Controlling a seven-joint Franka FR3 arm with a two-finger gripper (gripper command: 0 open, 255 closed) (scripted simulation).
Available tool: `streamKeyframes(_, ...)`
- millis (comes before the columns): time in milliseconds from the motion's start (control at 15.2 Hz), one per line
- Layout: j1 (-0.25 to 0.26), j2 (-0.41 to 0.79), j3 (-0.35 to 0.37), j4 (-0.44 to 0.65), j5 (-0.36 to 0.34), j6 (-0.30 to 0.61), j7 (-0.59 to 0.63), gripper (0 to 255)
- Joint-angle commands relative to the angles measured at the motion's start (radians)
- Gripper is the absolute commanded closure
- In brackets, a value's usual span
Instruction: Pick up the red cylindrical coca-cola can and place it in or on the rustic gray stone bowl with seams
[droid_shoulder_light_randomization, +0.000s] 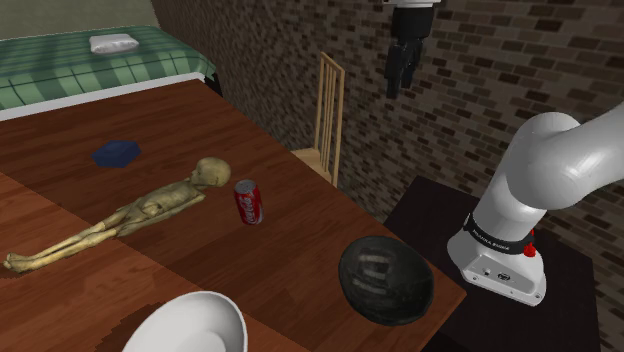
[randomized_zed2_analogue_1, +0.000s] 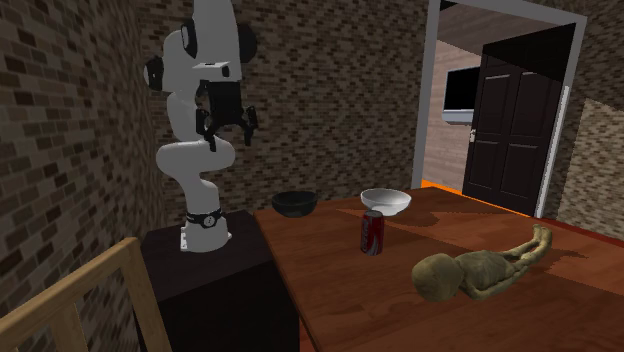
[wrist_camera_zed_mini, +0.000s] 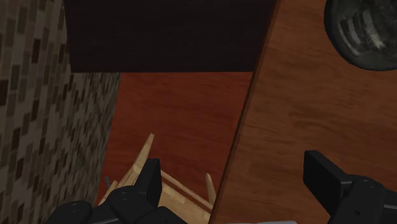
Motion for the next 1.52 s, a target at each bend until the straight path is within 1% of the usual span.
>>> streamKeyframes(0,0.0,0.0,0.0,0.0,0.0,0.0,0.0,0)
streamKeyframes(396,0.048,0.126,0.08,-0.024,0.076,0.174,0.068,0)
streamKeyframes(792,0.089,0.291,0.159,0.001,0.133,0.343,0.129,0)
streamKeyframes(1122,0.116,0.449,0.221,0.056,0.157,0.471,0.18,0)
streamKeyframes(1452,0.138,0.618,0.277,0.142,0.151,0.58,0.239,0)
